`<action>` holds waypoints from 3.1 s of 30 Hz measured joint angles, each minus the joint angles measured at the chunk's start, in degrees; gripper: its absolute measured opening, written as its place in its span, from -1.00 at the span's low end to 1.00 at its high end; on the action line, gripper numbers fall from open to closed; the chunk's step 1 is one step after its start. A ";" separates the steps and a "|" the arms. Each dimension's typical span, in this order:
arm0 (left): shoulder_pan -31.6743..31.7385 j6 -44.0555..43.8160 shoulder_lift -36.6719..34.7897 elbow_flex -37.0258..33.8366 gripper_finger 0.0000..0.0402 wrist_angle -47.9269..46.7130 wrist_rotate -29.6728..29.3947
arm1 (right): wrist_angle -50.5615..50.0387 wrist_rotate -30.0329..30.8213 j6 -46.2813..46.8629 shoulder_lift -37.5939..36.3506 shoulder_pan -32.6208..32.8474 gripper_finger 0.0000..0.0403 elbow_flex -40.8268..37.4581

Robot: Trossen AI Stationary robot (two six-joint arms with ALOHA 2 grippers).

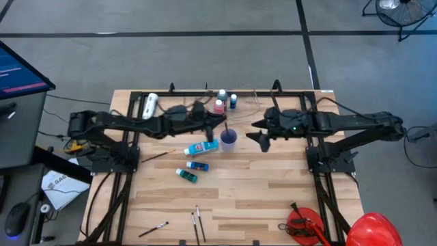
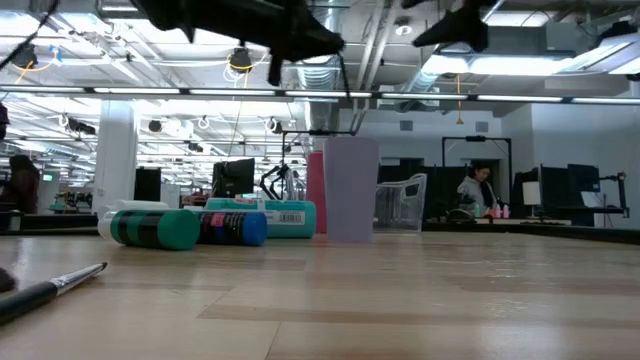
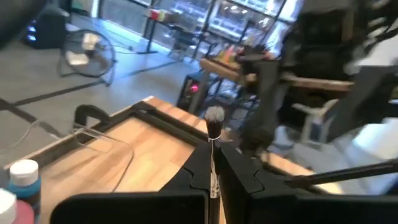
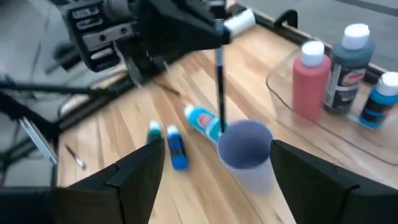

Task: Pick & Place Paint Supplies
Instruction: Put the black paint brush into the violet cup, then put the white paint bottle into the transparent bin

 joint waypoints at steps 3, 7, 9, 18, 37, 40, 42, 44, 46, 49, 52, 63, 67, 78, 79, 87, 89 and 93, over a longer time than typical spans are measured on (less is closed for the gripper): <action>-1.16 0.84 4.08 3.03 -1.00 -0.15 -5.07 | -4.13 -0.13 -1.04 -1.22 0.21 0.41 0.00; -1.40 1.04 7.70 5.82 -1.00 -1.41 -8.63 | -8.06 -0.01 -3.46 -2.13 0.33 0.41 0.00; -1.70 0.94 9.12 6.82 -1.00 -3.64 -10.54 | -8.73 -0.01 -4.52 -2.20 0.33 0.41 0.00; -4.89 -0.90 13.13 6.96 -1.00 -6.60 -18.34 | -8.87 0.05 -8.97 -2.18 0.24 0.41 0.00; -4.96 0.98 13.70 6.57 -0.81 -13.65 -19.83 | -7.58 0.27 -9.73 -1.66 -0.63 0.41 -0.02; -4.97 0.42 13.76 6.17 -0.74 -13.74 -19.49 | -7.58 0.27 -9.73 -1.66 -0.61 0.41 -0.02; -5.30 0.40 13.76 6.15 -0.69 -13.50 -19.49 | -7.59 0.27 -9.73 -1.66 -0.61 0.41 -0.02; -5.44 0.38 13.72 6.17 -0.64 -13.29 -19.47 | -7.59 0.27 -9.76 -1.66 -0.61 0.41 -0.02; -5.83 0.08 13.69 6.17 -0.60 -13.45 -19.45 | -7.61 0.27 -9.76 -1.66 -0.61 0.41 -0.02; -6.37 -0.29 13.02 6.17 -0.55 -13.23 -19.47 | -7.61 0.27 -9.77 -1.66 -0.61 0.41 -0.02; -6.40 -0.61 11.51 6.18 -0.54 -13.36 -19.67 | -7.69 0.27 -10.67 -1.66 -0.61 0.41 -0.02; -4.74 -0.47 1.65 6.15 -0.55 -18.05 -17.33 | -9.15 0.25 -11.26 -1.66 -0.90 0.41 -0.02; -4.93 -1.71 -0.97 6.15 -0.55 -24.75 -15.11 | -9.14 0.25 -11.24 -1.66 -0.90 0.41 -0.02; -7.42 -9.33 -5.28 6.15 -0.55 -49.19 -12.43 | -8.95 0.25 -11.24 -1.59 -0.90 0.41 -0.02; -7.68 -10.06 -5.29 6.15 -0.55 -50.24 -12.35 | -8.90 0.25 -11.24 -1.59 -0.90 0.41 -0.02; -7.65 -23.58 -5.25 3.07 -0.55 -57.87 -11.99 | -6.99 0.23 -11.22 -1.57 -0.92 0.41 -0.02; -6.82 -27.72 -5.65 2.18 -0.55 -58.46 -13.39 | -6.64 0.24 -11.22 -1.57 -0.92 0.41 -0.02; -3.02 -35.97 -5.61 0.69 -0.55 -66.54 -15.33 | -6.67 0.23 -11.16 -1.57 -0.92 0.41 -0.01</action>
